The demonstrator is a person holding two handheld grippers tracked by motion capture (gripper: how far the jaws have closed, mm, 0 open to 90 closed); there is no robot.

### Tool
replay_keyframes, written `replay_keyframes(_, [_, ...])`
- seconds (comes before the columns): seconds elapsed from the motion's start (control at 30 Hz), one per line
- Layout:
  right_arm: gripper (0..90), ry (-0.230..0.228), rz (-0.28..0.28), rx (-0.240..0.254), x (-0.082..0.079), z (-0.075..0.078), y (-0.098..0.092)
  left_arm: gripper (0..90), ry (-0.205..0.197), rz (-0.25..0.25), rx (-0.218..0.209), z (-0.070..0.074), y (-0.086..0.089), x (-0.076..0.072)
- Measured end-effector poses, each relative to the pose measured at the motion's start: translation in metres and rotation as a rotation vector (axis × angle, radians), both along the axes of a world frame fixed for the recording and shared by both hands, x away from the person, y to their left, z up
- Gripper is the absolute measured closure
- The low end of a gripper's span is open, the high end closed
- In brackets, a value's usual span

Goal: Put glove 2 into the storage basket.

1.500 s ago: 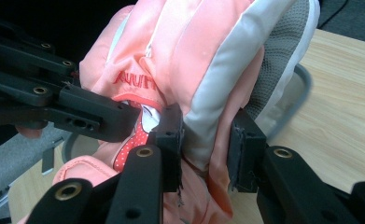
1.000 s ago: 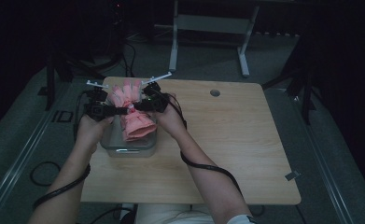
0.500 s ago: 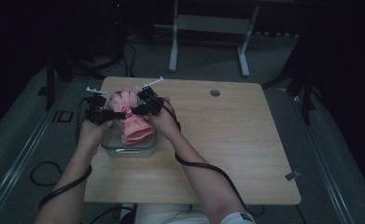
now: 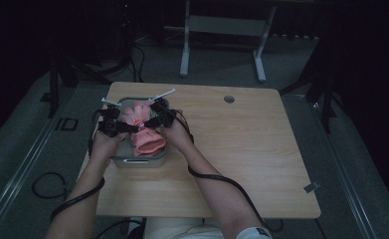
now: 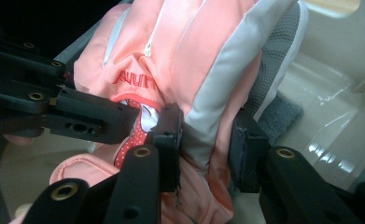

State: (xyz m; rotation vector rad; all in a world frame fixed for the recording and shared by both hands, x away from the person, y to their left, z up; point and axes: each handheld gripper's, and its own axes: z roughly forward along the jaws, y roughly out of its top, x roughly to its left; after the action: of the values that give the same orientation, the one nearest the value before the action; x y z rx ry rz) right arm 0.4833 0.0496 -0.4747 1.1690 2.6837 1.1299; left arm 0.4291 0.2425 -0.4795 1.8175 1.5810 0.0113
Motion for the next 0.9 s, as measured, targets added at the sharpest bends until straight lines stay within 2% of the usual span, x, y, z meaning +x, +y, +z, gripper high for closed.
replay_keyframes(0.17, [65.0, 0.030, -0.025, -0.028, 0.004, -0.006, 0.003, 73.1, 0.020, 0.000, 0.040, -0.005, -0.005, 0.003])
replay_keyframes(0.37, [61.2, 0.033, -0.020, -0.042, 0.007, -0.006, 0.003, 66.8, 0.023, 0.018, 0.029, -0.007, -0.003, 0.004])
replay_keyframes(0.47, [57.5, 0.023, -0.023, -0.033, 0.008, -0.003, -0.001, 58.8, 0.005, 0.030, 0.060, -0.006, -0.003, 0.003])
replay_keyframes(0.63, [55.7, 0.016, -0.023, -0.015, 0.008, 0.007, -0.006, 45.1, -0.009, 0.043, 0.084, -0.001, 0.000, 0.002])
replay_keyframes(0.9, [55.5, -0.014, -0.023, 0.023, 0.004, 0.021, -0.011, 38.8, -0.037, 0.054, 0.092, 0.007, 0.006, -0.002])
